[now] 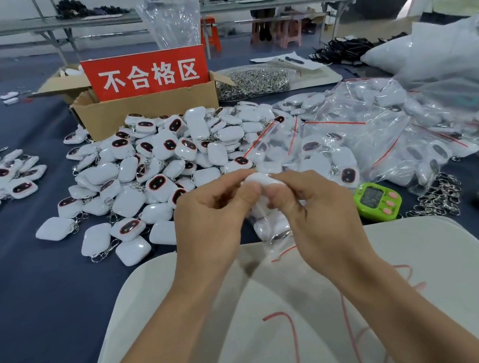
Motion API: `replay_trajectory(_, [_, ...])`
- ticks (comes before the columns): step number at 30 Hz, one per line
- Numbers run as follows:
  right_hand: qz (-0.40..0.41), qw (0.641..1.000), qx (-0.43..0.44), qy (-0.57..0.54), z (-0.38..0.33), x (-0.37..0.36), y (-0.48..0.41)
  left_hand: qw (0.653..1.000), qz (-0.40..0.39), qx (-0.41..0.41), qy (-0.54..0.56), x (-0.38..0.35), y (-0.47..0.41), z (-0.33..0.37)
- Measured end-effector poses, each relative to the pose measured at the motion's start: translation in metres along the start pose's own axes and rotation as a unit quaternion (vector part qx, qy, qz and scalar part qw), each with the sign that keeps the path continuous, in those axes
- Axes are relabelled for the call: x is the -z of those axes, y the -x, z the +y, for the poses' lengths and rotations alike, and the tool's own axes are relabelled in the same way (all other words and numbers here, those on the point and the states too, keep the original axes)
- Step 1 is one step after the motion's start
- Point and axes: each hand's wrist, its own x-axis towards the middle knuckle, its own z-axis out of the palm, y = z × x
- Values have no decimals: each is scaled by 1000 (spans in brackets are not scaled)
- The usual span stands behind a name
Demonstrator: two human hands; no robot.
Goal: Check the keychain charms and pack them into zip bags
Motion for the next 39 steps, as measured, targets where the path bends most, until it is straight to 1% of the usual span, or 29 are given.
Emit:
replay_trajectory(1, [6,1000,0,5,0,1,0,1000,-1,-12,-16,-1,0,-1])
replay_trajectory(3, [15,1000,-14,3,0,1,-1,999,10,-8,-34,-2,0,-3])
replay_trajectory(5, [34,997,-55,-35,2,3,-4,998,39,5,-41,-4,1,-5])
replay_trajectory(7, [69,991,-96,-60,5,6,-8,996,60,-6,-61,-5,4,-7])
replay_trajectory(8, [89,987,-116,-70,7,9,-11,995,52,-16,-83,-6,6,-7])
replay_trajectory(10, [124,977,-148,-95,12,16,-15,986,-1,-17,-167,-7,11,-6])
replay_trajectory(11, [132,973,-157,-101,13,19,-16,971,-36,-19,-237,-8,14,-8])
replay_trajectory(12, [132,972,-163,-106,15,22,-17,947,-67,-28,-313,-8,17,-9])
replay_trajectory(13, [124,971,-168,-119,16,26,-18,925,-89,-38,-367,-9,19,-9])
replay_trajectory(14, [107,969,-169,-142,16,29,-19,914,-96,-41,-392,-10,20,-10])
replay_trajectory(15, [77,967,-171,-171,15,33,-19,916,-92,-34,-388,-11,20,-11])
replay_trajectory(16, [38,965,-171,-197,16,37,-19,926,-78,-19,-368,-11,19,-11])
replay_trajectory(18, [-40,954,-173,-240,15,42,-18,948,-33,8,-315,-9,15,-14])
replay_trajectory(19, [-67,953,-167,-244,13,43,-18,959,-9,19,-283,-7,13,-15])
replay_trajectory(21, [-88,968,-120,-200,10,41,-18,976,21,49,-209,-6,10,-16])
replay_trajectory(24, [-70,994,-54,-60,12,38,-20,989,40,86,-112,-3,5,-14])
replay_trajectory(26, [-76,996,-15,49,13,36,-19,993,46,82,-64,-3,3,-12])
replay_trajectory(27, [-86,993,3,87,12,33,-17,995,43,70,-60,-4,4,-12])
replay_trajectory(30, [-89,984,57,145,7,19,-11,996,25,17,-85,-7,8,-11])
replay_trajectory(31, [-86,984,50,150,6,15,-8,994,19,-1,-106,-7,9,-12])
replay_trajectory(33, [-85,982,6,169,5,11,-7,986,-6,-34,-162,-4,10,-14])
replay_trajectory(35, [-74,976,-40,199,6,13,-6,977,-59,-45,-202,-2,11,-15])
replay_trajectory(36, [-61,978,-51,193,8,15,-5,969,-83,-48,-228,-1,11,-15])
replay_trajectory(37, [-57,980,-61,179,9,17,-6,959,-93,-54,-260,0,12,-16])
replay_trajectory(39, [-72,983,-77,150,7,21,-8,947,-79,-71,-303,-2,13,-17])
